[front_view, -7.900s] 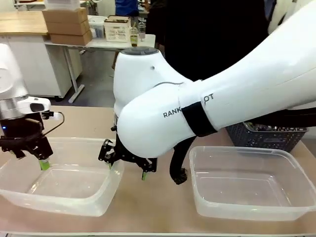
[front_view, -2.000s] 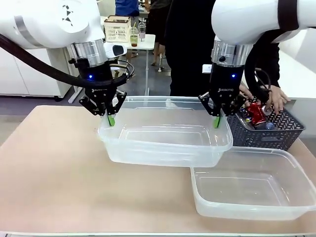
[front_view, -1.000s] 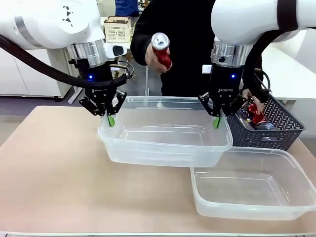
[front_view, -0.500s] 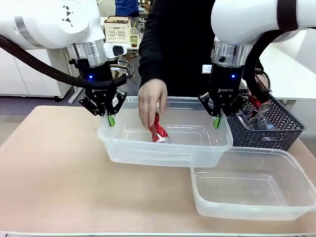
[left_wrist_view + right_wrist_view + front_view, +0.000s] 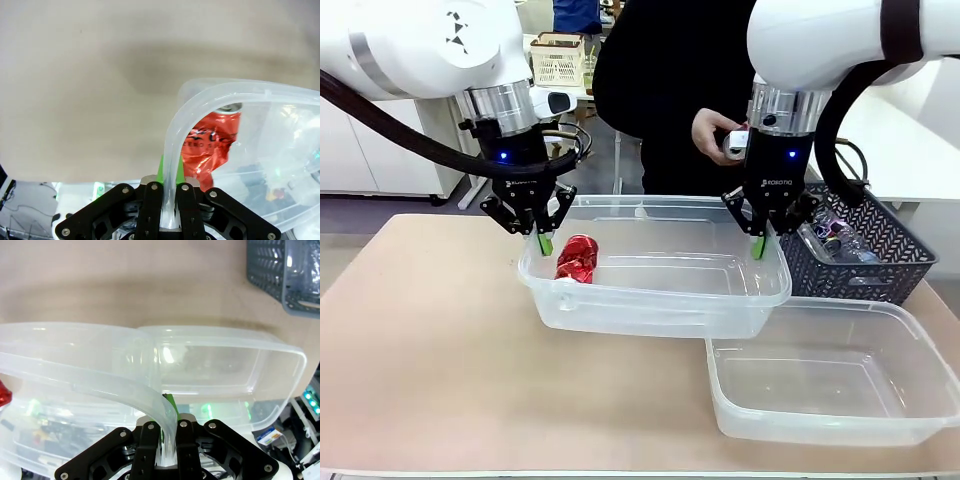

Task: Sort the waste into each basket.
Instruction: Offer the picked Organizing box to the human.

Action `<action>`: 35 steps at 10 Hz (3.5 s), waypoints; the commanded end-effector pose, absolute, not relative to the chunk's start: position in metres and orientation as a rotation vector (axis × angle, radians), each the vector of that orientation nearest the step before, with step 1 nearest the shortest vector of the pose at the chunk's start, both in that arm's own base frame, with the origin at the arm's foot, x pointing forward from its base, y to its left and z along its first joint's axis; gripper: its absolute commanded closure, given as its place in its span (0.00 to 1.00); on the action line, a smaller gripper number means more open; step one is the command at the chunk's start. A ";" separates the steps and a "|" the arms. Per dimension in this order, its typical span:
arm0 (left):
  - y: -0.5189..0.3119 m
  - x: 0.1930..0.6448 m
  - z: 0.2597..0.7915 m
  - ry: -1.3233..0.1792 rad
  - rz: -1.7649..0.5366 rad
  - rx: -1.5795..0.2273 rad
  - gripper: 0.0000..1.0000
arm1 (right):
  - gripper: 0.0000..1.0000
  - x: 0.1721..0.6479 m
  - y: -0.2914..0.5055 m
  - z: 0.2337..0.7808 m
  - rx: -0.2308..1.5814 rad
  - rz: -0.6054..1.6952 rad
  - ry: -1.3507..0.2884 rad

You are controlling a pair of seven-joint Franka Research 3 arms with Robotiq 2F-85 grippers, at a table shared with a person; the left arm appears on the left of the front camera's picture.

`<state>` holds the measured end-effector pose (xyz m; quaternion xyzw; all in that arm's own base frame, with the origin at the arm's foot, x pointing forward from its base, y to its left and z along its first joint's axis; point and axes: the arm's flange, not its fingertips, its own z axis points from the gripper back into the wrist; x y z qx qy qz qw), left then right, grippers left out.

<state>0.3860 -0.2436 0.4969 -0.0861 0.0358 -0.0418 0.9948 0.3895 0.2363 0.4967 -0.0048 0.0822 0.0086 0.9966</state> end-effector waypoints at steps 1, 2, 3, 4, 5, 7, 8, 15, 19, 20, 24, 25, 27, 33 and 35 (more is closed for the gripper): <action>-0.245 0.386 0.504 0.054 -0.078 -0.188 0.96 | 0.96 0.387 0.237 0.498 -0.036 0.031 0.171; -0.245 0.386 0.504 0.054 -0.078 -0.188 0.96 | 0.96 0.387 0.237 0.498 -0.036 0.031 0.171; -0.245 0.386 0.504 0.054 -0.078 -0.188 0.96 | 0.96 0.387 0.237 0.498 -0.036 0.031 0.171; -0.245 0.386 0.504 0.054 -0.078 -0.188 0.96 | 0.96 0.387 0.237 0.498 -0.036 0.031 0.171; -0.245 0.386 0.504 0.054 -0.078 -0.188 0.96 | 0.96 0.387 0.237 0.498 -0.036 0.031 0.171; -0.245 0.386 0.504 0.054 -0.078 -0.188 0.96 | 0.96 0.387 0.237 0.498 -0.036 0.031 0.171; -0.245 0.386 0.504 0.054 -0.078 -0.188 0.96 | 0.96 0.387 0.237 0.498 -0.036 0.031 0.171; -0.245 0.386 0.504 0.054 -0.078 -0.188 0.96 | 0.96 0.387 0.237 0.498 -0.036 0.031 0.171; -0.245 0.386 0.504 0.054 -0.078 -0.188 0.96 | 0.96 0.387 0.237 0.498 -0.036 0.031 0.171; -0.245 0.386 0.504 0.054 -0.078 -0.188 0.96 | 0.96 0.387 0.237 0.498 -0.036 0.031 0.171; -0.245 0.386 0.504 0.054 -0.078 -0.188 0.96 | 0.96 0.387 0.237 0.498 -0.036 0.031 0.171; -0.245 0.386 0.504 0.054 -0.078 -0.188 0.96 | 0.96 0.387 0.237 0.498 -0.036 0.031 0.171; -0.245 0.386 0.504 0.054 -0.078 -0.188 0.96 | 0.96 0.387 0.237 0.498 -0.036 0.031 0.171; -0.244 0.386 0.497 0.072 -0.084 -0.173 0.96 | 0.96 0.389 0.236 0.497 -0.010 0.017 0.165; -0.249 0.450 0.511 0.059 -0.057 -0.171 0.96 | 0.96 0.452 0.250 0.518 -0.026 0.047 0.174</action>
